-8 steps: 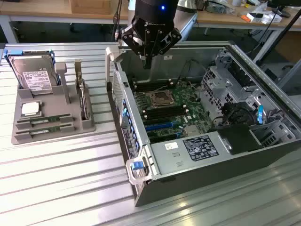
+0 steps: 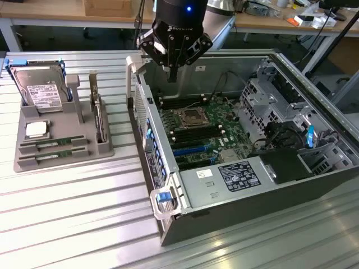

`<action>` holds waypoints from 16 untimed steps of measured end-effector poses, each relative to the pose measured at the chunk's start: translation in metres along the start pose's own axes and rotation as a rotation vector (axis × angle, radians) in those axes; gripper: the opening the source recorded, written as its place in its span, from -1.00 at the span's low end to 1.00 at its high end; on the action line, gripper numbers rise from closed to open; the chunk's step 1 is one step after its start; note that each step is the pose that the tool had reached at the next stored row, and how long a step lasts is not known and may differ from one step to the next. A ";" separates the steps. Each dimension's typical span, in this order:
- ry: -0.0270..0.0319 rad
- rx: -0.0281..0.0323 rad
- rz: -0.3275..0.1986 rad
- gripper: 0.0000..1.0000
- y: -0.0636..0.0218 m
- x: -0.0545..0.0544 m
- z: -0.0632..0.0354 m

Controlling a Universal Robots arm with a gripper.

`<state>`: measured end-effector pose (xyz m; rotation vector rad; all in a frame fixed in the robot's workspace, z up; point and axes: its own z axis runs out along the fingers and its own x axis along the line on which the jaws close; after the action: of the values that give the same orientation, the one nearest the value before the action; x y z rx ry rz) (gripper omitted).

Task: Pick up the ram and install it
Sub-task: 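Reach for the ram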

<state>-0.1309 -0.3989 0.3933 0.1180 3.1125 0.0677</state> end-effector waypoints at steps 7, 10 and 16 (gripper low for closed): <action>0.0000 0.0000 0.000 -0.79 -0.0005 0.007 -0.0002; 0.0000 0.0000 0.000 -0.79 -0.0007 0.010 -0.0003; 0.0000 -0.0001 0.000 -0.79 -0.0014 0.019 -0.0005</action>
<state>-0.1499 -0.3989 0.3933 0.1180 3.1125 0.0678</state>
